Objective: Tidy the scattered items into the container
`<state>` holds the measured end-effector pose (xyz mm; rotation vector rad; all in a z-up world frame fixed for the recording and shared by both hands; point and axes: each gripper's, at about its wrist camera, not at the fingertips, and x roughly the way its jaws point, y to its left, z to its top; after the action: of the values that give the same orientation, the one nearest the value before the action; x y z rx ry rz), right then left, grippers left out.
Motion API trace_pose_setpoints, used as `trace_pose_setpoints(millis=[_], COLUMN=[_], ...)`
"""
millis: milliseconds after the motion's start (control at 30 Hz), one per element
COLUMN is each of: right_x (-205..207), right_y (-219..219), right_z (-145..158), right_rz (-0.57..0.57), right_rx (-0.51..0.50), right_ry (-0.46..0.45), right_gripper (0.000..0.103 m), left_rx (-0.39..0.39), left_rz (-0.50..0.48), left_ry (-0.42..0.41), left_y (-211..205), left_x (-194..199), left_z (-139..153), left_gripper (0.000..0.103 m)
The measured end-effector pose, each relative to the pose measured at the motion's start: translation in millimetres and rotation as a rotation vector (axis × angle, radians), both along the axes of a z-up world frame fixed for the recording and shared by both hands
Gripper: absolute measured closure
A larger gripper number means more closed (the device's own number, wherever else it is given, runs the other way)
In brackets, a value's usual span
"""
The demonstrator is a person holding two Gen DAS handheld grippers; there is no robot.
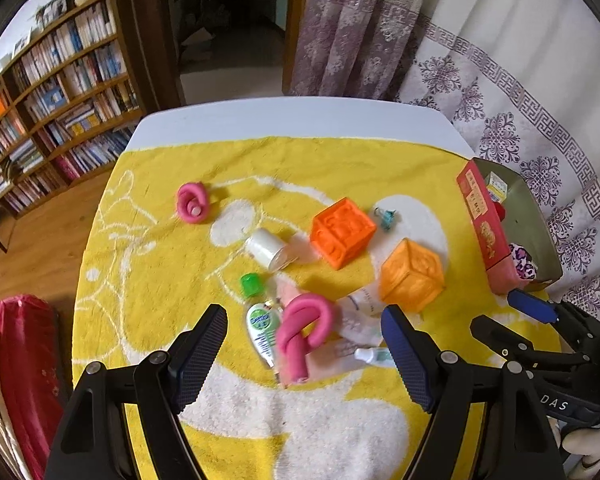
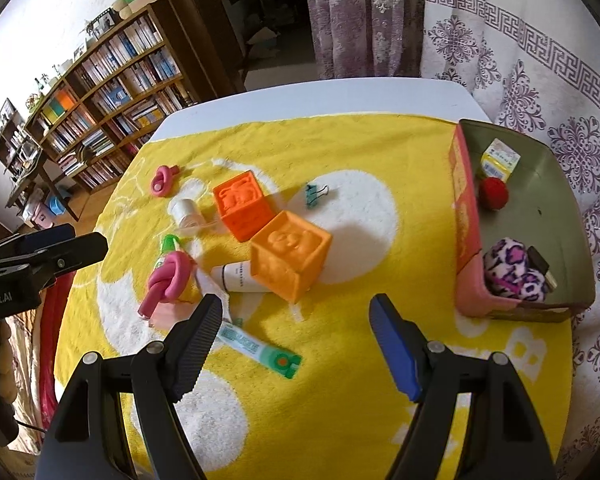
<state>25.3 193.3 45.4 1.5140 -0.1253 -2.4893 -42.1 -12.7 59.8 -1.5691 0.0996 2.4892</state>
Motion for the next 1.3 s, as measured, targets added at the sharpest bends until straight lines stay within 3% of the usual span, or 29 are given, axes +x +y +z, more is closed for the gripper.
trace_pose_setpoints(millis=[533,833,1067,1300], right_x=[13,14,8,3], right_y=[-48,-60,-62,-64], right_z=[-51,-79,-93,-106], right_rz=[0.125,0.184,0.209,0.255], right_rx=[0.074,0.132,0.158,0.176], right_ry=[-0.102,-0.135,-0.151,-0.164], right_gripper=[0.024,0.024,0.024,0.026], left_rx=[0.031,0.032,0.043,0.035], left_rz=[0.069,0.069,0.023,-0.085], left_ry=[-0.101,-0.131,-0.137,-0.141], left_y=[-57,-68,-57,-27], left_x=[-9,-15,-19,-23], left_z=[-41,-53,-56,-68], left_gripper=[0.022,0.022,0.022,0.022])
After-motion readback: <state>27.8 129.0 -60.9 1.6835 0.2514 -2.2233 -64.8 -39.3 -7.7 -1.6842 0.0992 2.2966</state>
